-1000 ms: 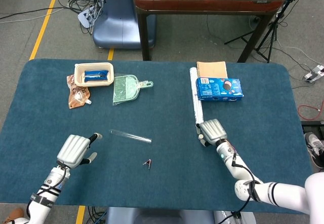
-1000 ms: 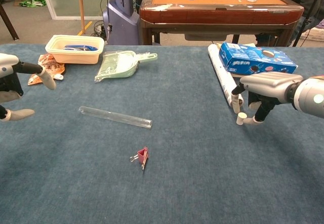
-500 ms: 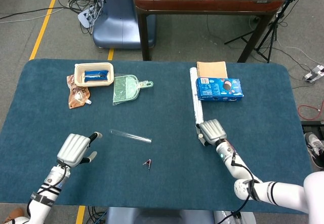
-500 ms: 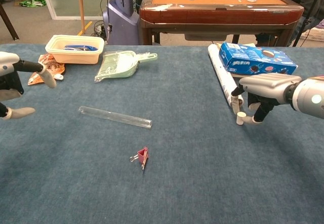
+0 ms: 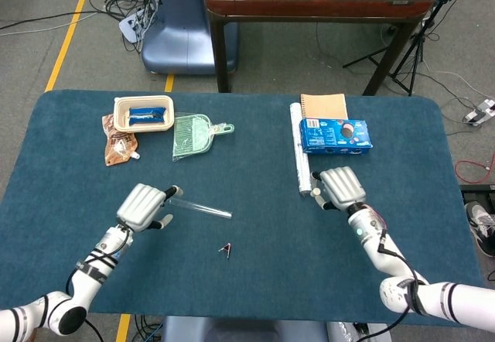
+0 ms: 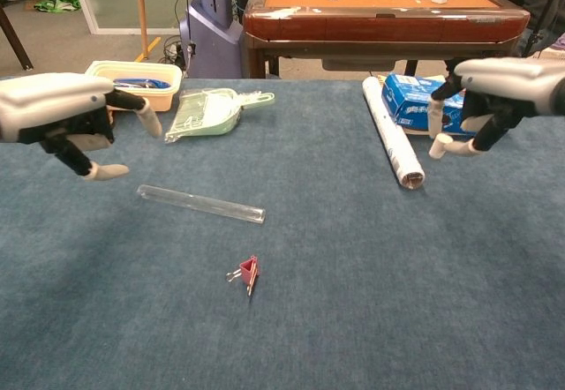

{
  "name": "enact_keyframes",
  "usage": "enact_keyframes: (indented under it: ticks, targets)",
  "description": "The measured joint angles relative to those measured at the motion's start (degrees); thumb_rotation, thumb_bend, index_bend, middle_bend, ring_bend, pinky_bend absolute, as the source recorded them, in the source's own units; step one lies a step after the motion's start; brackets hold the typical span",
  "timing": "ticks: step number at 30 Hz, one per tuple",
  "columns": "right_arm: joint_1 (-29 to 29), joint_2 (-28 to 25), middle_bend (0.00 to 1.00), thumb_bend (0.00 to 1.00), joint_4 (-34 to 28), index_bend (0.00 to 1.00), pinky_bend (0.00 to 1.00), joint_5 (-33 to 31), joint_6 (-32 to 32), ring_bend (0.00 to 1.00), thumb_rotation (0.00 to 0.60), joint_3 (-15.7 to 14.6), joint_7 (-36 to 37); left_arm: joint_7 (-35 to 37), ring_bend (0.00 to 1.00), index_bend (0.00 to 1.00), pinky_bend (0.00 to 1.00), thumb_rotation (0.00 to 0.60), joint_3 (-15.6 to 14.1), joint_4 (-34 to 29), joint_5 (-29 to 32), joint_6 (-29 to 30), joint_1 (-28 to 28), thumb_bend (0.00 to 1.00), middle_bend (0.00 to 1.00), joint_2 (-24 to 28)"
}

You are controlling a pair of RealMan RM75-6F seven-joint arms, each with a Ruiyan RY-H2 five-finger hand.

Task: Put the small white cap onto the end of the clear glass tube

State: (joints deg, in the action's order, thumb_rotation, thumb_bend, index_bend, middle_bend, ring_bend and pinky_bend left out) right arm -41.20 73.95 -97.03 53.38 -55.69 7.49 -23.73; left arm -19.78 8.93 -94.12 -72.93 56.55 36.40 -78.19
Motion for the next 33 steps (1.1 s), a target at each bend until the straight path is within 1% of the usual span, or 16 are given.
enact_keyframes:
  ticks: [4, 9, 15, 22, 27, 33]
  targets:
    - [1.4, -4.7, 1.00, 0.39, -4.1, 0.58, 1.00, 0.6, -2.1, 1.00, 0.600, 0.7, 0.6, -0.6, 0.91, 0.32, 0.83, 0.600, 0.8, 3.1, 1.1, -3.0, 3.2, 0.26, 1.00, -3.5]
    - [2.7, -7.2, 1.00, 0.39, -6.2, 0.59, 1.00, 1.2, -2.9, 1.00, 0.600, 0.4, 1.1, -3.5, 0.91, 0.33, 0.83, 0.600, 0.8, 6.8, 4.8, -6.4, 6.1, 0.26, 1.00, -7.3]
    - [3.4, -7.4, 1.00, 0.39, -5.9, 0.59, 1.00, 1.6, -2.3, 1.00, 0.600, -0.4, 2.0, -7.7, 0.92, 0.35, 0.84, 0.600, 0.4, 11.6, 9.0, -7.4, 8.1, 0.26, 1.00, -11.6]
    - [3.5, -7.1, 1.00, 0.39, -5.3, 0.59, 1.00, 1.7, -1.5, 1.00, 0.600, -0.7, 2.3, -12.9, 0.93, 0.41, 0.85, 0.600, 0.5, 15.1, 15.3, -6.6, 9.6, 0.26, 1.00, -15.5]
    - [3.5, -6.8, 1.00, 0.39, -4.8, 0.59, 1.00, 1.5, -1.2, 1.00, 0.600, -0.8, 2.4, -14.9, 0.93, 0.42, 0.87, 0.600, 0.7, 17.1, 18.6, -6.0, 10.6, 0.26, 1.00, -17.5]
    - [3.6, -6.6, 1.00, 0.39, -4.5, 0.59, 1.00, 1.5, -0.9, 1.00, 0.600, -1.0, 2.8, -17.1, 0.93, 0.44, 0.87, 0.600, 0.7, 17.9, 21.7, -5.9, 11.6, 0.26, 1.00, -18.5]
